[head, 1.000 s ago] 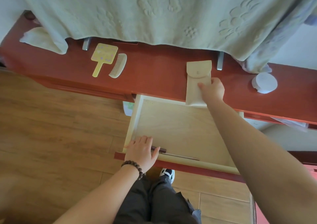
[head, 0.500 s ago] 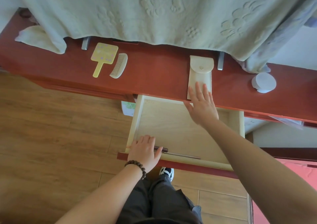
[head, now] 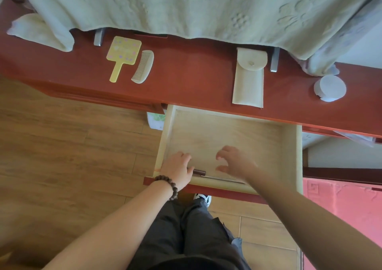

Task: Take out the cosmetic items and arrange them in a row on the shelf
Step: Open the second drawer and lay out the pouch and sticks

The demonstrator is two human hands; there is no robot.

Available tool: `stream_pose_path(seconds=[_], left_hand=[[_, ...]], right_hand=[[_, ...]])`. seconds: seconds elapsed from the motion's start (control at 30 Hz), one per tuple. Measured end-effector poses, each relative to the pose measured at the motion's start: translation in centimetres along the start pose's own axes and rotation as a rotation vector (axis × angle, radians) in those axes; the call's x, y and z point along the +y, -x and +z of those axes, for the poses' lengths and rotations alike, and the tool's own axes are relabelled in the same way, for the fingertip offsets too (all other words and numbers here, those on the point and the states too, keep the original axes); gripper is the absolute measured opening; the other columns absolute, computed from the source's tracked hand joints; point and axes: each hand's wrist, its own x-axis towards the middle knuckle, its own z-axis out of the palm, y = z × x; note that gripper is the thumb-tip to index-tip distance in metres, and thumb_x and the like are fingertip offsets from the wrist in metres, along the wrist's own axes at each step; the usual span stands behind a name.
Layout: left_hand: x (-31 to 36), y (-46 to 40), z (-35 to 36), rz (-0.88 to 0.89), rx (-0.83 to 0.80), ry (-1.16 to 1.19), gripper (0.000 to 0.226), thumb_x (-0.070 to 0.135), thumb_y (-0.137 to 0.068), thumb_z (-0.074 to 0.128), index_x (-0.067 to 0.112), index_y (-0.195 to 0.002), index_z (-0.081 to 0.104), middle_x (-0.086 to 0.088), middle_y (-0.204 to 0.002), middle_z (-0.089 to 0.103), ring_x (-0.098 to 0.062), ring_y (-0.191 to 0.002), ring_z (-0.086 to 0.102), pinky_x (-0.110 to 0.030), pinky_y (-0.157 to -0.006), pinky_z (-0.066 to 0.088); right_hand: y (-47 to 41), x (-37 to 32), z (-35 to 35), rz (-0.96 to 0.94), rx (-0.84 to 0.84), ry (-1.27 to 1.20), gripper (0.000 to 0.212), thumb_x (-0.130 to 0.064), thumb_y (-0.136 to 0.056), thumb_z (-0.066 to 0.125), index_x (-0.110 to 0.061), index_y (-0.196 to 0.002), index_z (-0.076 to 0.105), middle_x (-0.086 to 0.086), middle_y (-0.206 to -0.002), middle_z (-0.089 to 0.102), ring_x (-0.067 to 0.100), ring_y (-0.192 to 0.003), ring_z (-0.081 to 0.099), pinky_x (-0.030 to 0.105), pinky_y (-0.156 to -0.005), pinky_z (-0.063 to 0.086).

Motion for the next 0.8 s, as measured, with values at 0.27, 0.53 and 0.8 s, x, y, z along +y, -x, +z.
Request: stream_pose_path(seconds=[0.27, 0.53, 0.8], left_hand=[[-0.9, -5.6, -0.8, 0.173, -0.282, -0.413, 0.029, 0.017, -0.081, 0.069, 0.015, -0.103, 0.050, -0.007, -0.100, 0.058, -0.024, -0.082, 0.059, -0.036, -0.074, 0.055], [-1.2, -6.2, -0.4, 0.259, -0.287, -0.484, 0.017, 0.018, -0.086, 0.061, 0.014, -0.101, 0.054, -0.004, -0.102, 0.055, -0.025, -0.086, 0.057, -0.031, -0.062, 0.045], [-1.6, -6.5, -0.2, 0.166, -0.178, -0.396, 0.008, 0.011, -0.090, 0.051, 0.012, -0.098, 0.053, -0.005, -0.092, 0.059, -0.022, -0.075, 0.058, -0.030, -0.060, 0.047]], right_hand=[[-1.7, 2.1, 2.2, -0.054, -0.161, 0.125, 0.041, -0.036, -0.079, 0.071, -0.015, -0.109, 0.054, 0.008, -0.114, 0.054, 0.029, -0.107, 0.052, 0.036, -0.082, 0.045], [-2.3, 2.4, 2.0, -0.181, -0.228, 0.246, 0.032, -0.030, -0.085, 0.065, -0.012, -0.109, 0.052, 0.010, -0.113, 0.053, 0.030, -0.103, 0.053, 0.036, -0.079, 0.044], [-1.8, 2.7, 2.5, -0.189, -0.184, 0.212, 0.027, -0.029, -0.086, 0.063, -0.014, -0.106, 0.053, 0.007, -0.113, 0.051, 0.030, -0.101, 0.053, 0.037, -0.079, 0.046]])
